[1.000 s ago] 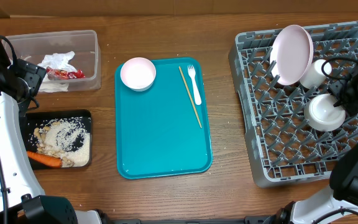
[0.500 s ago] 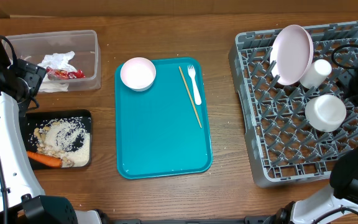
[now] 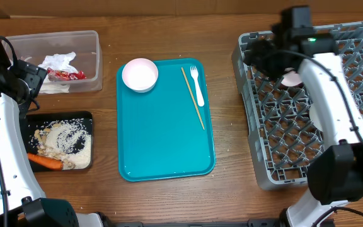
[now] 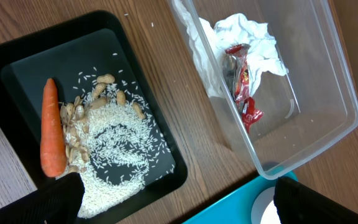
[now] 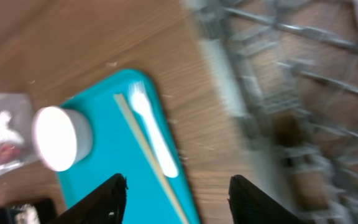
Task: Sort waste into correct bins and load items into the dishwasher rack
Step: 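Reach the right gripper to the pink bowl and grip its rim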
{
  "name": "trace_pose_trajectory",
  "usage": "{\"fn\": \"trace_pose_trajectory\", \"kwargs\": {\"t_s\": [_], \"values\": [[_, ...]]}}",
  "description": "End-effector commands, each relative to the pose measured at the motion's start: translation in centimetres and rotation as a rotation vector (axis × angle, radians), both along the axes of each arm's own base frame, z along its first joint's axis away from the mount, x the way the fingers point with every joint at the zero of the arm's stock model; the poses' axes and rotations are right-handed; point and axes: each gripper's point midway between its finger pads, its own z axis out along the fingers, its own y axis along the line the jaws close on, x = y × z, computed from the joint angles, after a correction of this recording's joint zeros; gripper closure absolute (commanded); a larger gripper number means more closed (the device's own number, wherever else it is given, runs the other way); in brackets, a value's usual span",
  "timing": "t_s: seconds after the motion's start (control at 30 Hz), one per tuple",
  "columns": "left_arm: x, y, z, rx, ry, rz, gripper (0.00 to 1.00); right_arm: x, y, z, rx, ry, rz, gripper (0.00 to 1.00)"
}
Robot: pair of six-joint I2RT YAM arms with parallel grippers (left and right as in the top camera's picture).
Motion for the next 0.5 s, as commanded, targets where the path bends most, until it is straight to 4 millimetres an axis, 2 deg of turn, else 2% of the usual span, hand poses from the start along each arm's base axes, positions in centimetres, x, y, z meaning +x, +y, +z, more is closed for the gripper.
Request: {"fn": "trace_pose_trajectory", "kwargs": {"t_s": [0.0,0.1,0.13,0.2,0.3,0.33,0.43,0.47], "values": [[0.2,0.1,0.1,0.001,-0.005,0.009,0.0,1.4,6.1,2.3,0.025,-0.147,0.083,0.2],[0.2,0.1,0.1,0.001,-0.005,0.009,0.0,2.5,10.0,2.6,-0.009,-0.244,0.118,0.13],[0.2,0.1,0.1,0.001,-0.005,0.009,0.0,2.8,12.6,2.1,-0.03,-0.285,0.145,0.13],[0.2,0.1,0.1,0.001,-0.005,0.009,0.0,2.8,17.5,-0.3,-0.011,-0.3,0.205,0.13],[0.2,0.1,0.1,0.001,-0.005,0.009,0.0,2.2,21.9,-3.8,0.018,-0.274,0.248,0.15],[0.2,0.1,0.1,0.001,-0.005,0.009,0.0,1.8,23.9,-5.6,0.029,-0.264,0.27,0.16],[0.2,0.1,0.1,0.001,-0.005,0.009,0.0,0.7,26.8,-8.0,0.032,-0.259,0.32,0.2],[0.2,0.1,0.1,0.001,-0.005,0.009,0.0,0.5,27.3,-8.4,0.03,-0.257,0.327,0.22]]}}
